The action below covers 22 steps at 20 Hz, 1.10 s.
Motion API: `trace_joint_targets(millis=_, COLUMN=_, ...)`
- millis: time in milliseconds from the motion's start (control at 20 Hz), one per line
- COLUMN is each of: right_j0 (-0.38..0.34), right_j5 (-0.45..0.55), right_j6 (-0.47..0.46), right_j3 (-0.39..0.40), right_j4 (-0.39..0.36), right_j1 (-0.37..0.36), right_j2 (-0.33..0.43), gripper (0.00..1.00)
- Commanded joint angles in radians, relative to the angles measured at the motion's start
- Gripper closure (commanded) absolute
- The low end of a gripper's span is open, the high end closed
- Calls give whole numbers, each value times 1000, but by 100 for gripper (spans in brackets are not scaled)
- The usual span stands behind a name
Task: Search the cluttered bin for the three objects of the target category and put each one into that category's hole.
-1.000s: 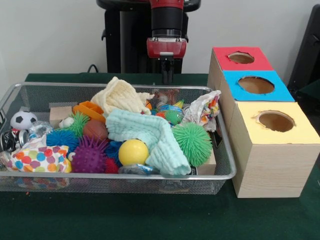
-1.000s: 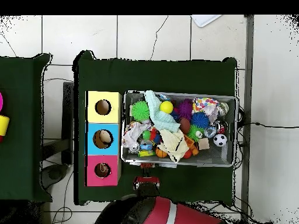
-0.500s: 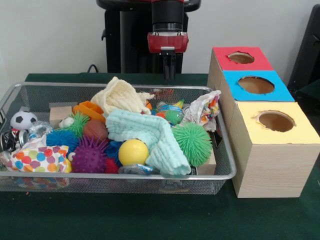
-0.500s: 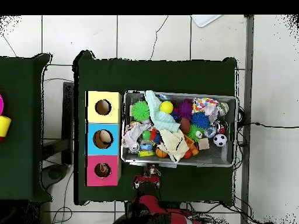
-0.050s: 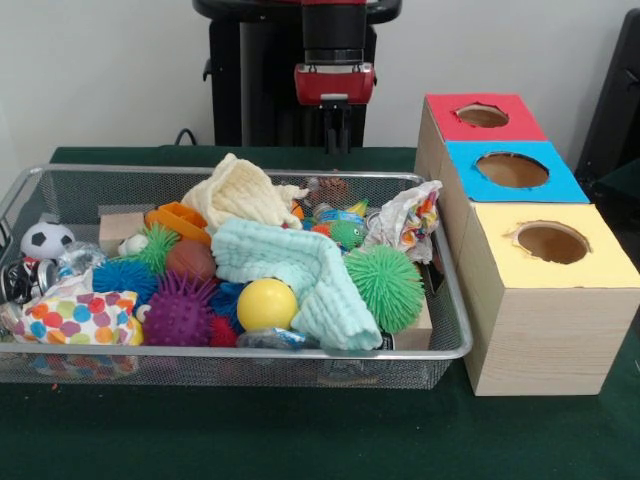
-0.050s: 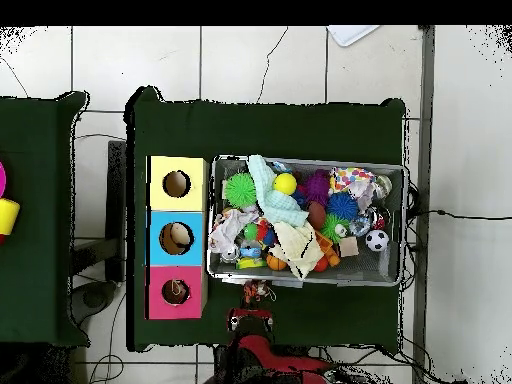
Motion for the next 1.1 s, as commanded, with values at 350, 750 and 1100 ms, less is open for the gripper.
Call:
trace_joint_targets(millis=350, right_j0=36, right_j5=-60, right_j6=185, right_j3=-120, right_j4=32, right_j1=57, right_j2=10, gripper=0)
trace_joint_targets(millis=750, right_j0=27, right_j5=-157, right_j6=210, right_j3=-139, right_j4=48, right_j1=91, right_j2=-18, gripper=0)
trace_joint_targets(millis=1100, right_j0=11, right_j5=-159, right_j6=161, right_j3=-167, right_j4=12, right_j1=106, right_j2=-34, gripper=0)
